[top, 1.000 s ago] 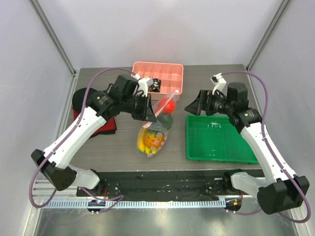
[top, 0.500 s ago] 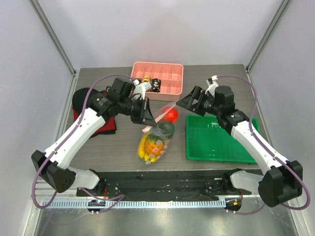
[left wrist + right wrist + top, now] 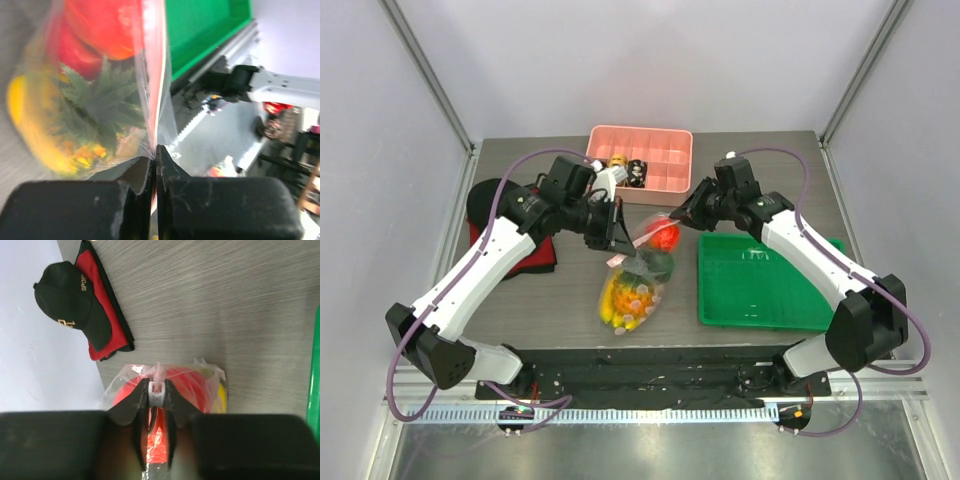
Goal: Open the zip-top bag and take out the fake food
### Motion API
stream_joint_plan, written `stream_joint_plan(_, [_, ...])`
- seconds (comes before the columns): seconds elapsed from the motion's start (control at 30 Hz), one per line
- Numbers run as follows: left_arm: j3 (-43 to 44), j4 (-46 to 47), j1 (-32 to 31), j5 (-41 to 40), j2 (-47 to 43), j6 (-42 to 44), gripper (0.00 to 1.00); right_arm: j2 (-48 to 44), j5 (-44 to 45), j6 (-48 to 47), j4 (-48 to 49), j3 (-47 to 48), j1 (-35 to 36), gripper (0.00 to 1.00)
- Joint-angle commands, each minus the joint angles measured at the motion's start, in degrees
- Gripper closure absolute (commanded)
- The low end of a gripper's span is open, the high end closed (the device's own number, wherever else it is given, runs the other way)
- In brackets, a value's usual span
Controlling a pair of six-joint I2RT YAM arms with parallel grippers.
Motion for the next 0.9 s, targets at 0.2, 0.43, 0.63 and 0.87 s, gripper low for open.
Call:
stream_joint_plan(0.2, [6.0,2.9,-5.3,-28.1,-8.0,11.4,0.24,0.5,1.3,3.1,-12.0,14.5,1.1,0.99])
stream_joint_plan(0.43, [6.5,14.2,-13.0,-28.6,-1.4,21.2,0.2,1.7,2.5,4.1,-19.4,20.2,1.9,0.99])
stream_joint_plan(0.63, [9.2,15.8,-15.2,-29.4,5.3,22.0,0.13,1.2,2.8,5.7,-19.4,19.8,2.0,0.99])
stream_joint_plan(0.87, [6.5,21.3,-21.0,-45.2,7.1,26.3,0.22,1.0,3.4,7.1,-19.3,20.2,2.9,0.99])
